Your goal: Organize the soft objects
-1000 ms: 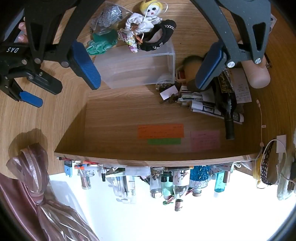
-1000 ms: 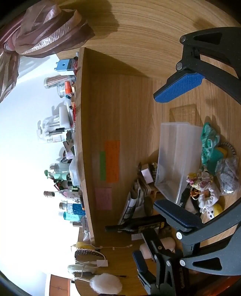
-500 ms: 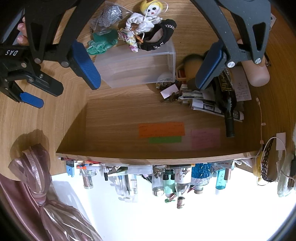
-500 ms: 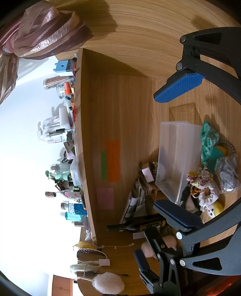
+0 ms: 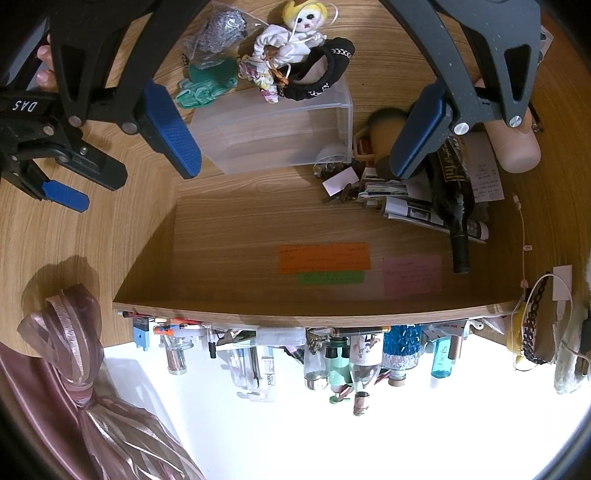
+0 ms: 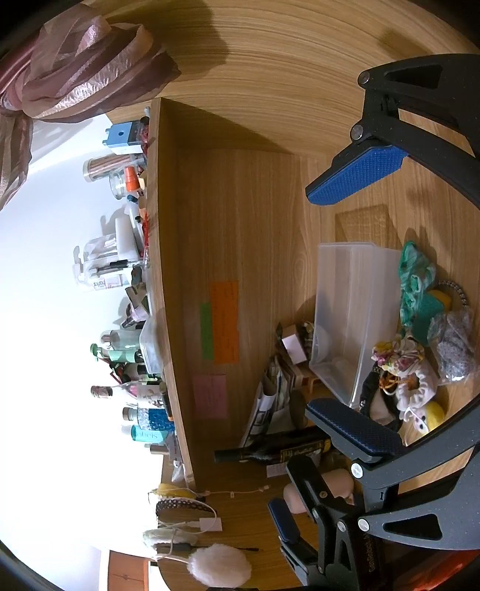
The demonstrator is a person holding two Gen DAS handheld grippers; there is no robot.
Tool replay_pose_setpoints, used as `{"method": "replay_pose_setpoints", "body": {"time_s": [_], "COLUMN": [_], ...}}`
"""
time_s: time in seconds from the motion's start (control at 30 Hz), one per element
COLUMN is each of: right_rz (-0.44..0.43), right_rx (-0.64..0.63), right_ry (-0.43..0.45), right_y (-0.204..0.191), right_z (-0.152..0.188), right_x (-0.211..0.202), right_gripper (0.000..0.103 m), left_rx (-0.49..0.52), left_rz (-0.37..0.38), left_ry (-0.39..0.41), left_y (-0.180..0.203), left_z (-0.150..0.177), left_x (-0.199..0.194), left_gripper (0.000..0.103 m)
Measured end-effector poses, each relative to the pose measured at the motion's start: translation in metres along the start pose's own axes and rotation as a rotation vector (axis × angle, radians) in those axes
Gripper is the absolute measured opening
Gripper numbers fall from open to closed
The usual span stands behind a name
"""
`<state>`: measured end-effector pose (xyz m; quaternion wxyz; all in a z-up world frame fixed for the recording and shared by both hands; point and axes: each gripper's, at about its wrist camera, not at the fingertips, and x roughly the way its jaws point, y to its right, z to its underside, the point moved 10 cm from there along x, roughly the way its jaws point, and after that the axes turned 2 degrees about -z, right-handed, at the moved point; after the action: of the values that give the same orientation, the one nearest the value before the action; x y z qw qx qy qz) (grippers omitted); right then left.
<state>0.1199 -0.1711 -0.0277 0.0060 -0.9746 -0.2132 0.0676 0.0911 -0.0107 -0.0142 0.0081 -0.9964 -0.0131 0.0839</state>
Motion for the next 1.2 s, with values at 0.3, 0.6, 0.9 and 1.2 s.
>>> {"method": "replay_pose_setpoints", "body": {"time_s": [0.3,0.6,0.9,1.2], "right_rz": [-0.002,-0.004,-0.014,-0.020], "right_rx": [0.004,0.004,0.004,0.004], "right_ry": [-0.003,-0.004,-0.001,-0.001], "right_y": [-0.0002,-0.0015,-0.0050,-0.0054], "right_z": [0.0009,0.0011,0.0006,-0.0002], "right_x": [0.0006,0.0010,0.0001,0.0003], "right_gripper": [0.103,0.103,0.103,0.103], "left_rx": [0.000,0.000,-0.002,-0.003], "left_rz": [0.003,0.002,0.004,0.003], "left_ry": [-0.002,-0.001,-0.001,-0.001], "left_y": [0.0005,0.0008,0.0022,0.0026], "left_z": [0.0002,0.0006,0.0002,0.0001], "left_x": [0.0006,0.0004,0.0009,0.0010], "left_gripper": [0.103,0.103,0.103,0.103]}}
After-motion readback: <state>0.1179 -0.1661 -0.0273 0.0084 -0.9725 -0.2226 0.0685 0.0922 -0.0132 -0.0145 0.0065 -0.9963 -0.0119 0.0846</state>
